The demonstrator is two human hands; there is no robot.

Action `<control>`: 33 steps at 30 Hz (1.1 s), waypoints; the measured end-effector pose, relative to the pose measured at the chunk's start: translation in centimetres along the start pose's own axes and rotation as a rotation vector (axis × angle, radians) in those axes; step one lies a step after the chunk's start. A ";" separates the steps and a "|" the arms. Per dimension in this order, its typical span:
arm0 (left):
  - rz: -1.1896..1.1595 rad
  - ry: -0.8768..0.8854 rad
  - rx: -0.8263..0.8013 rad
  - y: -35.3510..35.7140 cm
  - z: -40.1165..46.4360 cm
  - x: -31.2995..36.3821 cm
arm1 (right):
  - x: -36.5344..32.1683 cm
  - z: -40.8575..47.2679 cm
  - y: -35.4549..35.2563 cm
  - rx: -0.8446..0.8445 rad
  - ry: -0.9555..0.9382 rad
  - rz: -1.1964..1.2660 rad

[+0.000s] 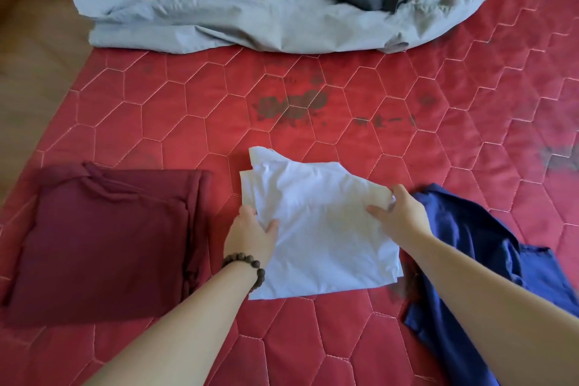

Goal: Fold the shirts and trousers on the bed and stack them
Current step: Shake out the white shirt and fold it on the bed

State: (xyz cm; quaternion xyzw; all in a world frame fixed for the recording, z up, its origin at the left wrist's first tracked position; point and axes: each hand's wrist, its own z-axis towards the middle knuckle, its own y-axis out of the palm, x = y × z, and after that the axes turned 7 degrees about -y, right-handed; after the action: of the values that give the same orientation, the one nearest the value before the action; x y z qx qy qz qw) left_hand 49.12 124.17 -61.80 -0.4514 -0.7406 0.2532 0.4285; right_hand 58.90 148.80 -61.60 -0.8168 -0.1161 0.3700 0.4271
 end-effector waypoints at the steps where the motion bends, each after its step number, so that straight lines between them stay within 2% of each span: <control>1: -0.035 -0.046 -0.031 0.3 0.2 0.0 | 0.0 -0.3 0.3 0.037 -0.025 0.020; 3: -0.117 -0.105 -0.041 0.7 0.2 -0.2 | 0.0 -0.8 0.6 0.049 -0.084 0.064; 6: -0.145 -0.132 0.030 0.8 -0.5 -1.3 | -0.1 -1.0 0.7 0.005 -0.113 0.146; 10: -0.050 -0.181 0.063 0.3 -1.9 -2.4 | -0.9 0.4 0.1 0.034 0.087 0.211; 12: 0.028 -0.022 0.243 0.1 -2.1 -2.3 | -1.8 1.7 -0.1 -0.030 0.154 0.274; 14: 0.114 0.325 0.379 0.3 -2.1 -1.3 | -3.0 3.0 -0.3 -0.143 0.171 0.334; 15: 0.136 0.496 0.345 0.8 -1.9 -0.7 | -3.6 3.5 -0.5 -0.198 0.189 0.372; 16: 0.180 0.602 0.245 1.4 -1.8 -0.2 | -4.1 4.0 -0.7 -0.252 0.222 0.416; 18: 0.380 0.620 0.039 2.8 -1.2 0.2 | -4.8 4.5 -0.9 -0.363 0.291 0.479; 20: 0.540 0.560 -0.032 4.3 -0.4 -0.3 | -5.2 4.9 -1.0 -0.473 0.319 0.517; 24: 0.592 0.549 -0.024 5.4 0.1 -1.1 | -6.2 5.2 -0.7 -0.632 0.273 0.657; 27: 0.606 0.553 -0.004 5.5 0.0 -1.3 | -7.3 5.3 -0.8 -0.652 0.183 0.633; 30: 0.605 0.552 -0.014 5.4 0.0 -1.3 | -8.5 5.4 -0.9 -0.775 0.205 0.643; 33: 0.588 0.547 -0.023 5.5 0.0 -1.3 | -9.5 5.8 -0.9 -0.819 0.174 0.557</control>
State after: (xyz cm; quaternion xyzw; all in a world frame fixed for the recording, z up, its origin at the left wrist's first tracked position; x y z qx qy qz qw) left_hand 51.85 125.59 -66.53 -0.6996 -0.4414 0.2271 0.5139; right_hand 48.30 148.15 -58.21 -0.9451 0.0066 0.3248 -0.0354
